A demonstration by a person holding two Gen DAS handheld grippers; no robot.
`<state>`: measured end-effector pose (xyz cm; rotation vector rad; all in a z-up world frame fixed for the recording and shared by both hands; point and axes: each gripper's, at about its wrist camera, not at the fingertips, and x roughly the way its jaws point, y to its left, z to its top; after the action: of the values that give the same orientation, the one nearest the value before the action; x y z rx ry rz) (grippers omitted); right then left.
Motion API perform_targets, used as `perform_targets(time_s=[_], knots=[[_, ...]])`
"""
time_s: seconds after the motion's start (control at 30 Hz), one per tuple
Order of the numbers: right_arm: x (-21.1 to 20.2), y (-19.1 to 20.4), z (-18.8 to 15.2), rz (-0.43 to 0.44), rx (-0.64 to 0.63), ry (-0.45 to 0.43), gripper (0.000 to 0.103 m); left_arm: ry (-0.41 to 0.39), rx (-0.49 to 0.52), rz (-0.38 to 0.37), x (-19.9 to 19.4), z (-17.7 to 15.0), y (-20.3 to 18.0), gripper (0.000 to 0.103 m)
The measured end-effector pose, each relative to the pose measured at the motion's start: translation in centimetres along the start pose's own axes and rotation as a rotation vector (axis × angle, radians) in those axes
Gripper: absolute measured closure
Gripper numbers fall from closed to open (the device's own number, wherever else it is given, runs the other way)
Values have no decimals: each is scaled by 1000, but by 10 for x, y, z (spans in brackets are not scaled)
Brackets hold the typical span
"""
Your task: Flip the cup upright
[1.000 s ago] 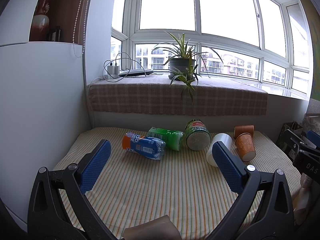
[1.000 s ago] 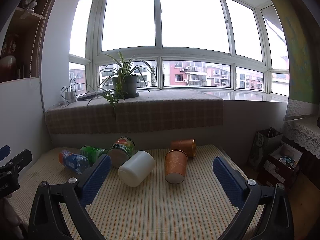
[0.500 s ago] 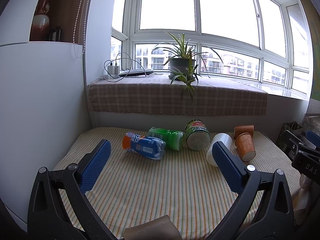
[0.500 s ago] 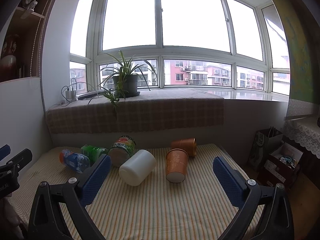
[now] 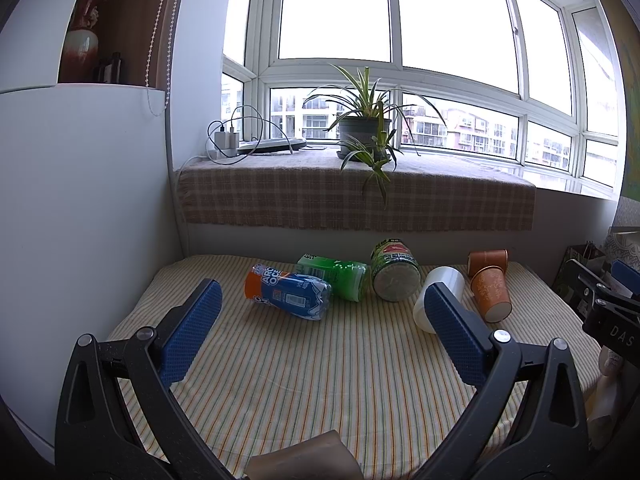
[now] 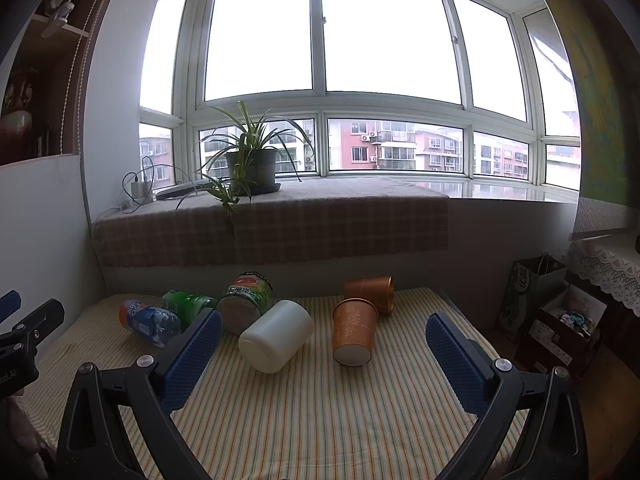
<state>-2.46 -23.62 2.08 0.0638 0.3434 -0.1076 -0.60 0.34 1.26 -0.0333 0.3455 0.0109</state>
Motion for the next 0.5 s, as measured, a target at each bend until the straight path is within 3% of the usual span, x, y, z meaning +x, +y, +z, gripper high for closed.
perform_targets(time_s=[0.5], knots=[[11, 5, -1, 13, -8, 22, 0, 9, 2, 0, -1, 2, 2, 0]])
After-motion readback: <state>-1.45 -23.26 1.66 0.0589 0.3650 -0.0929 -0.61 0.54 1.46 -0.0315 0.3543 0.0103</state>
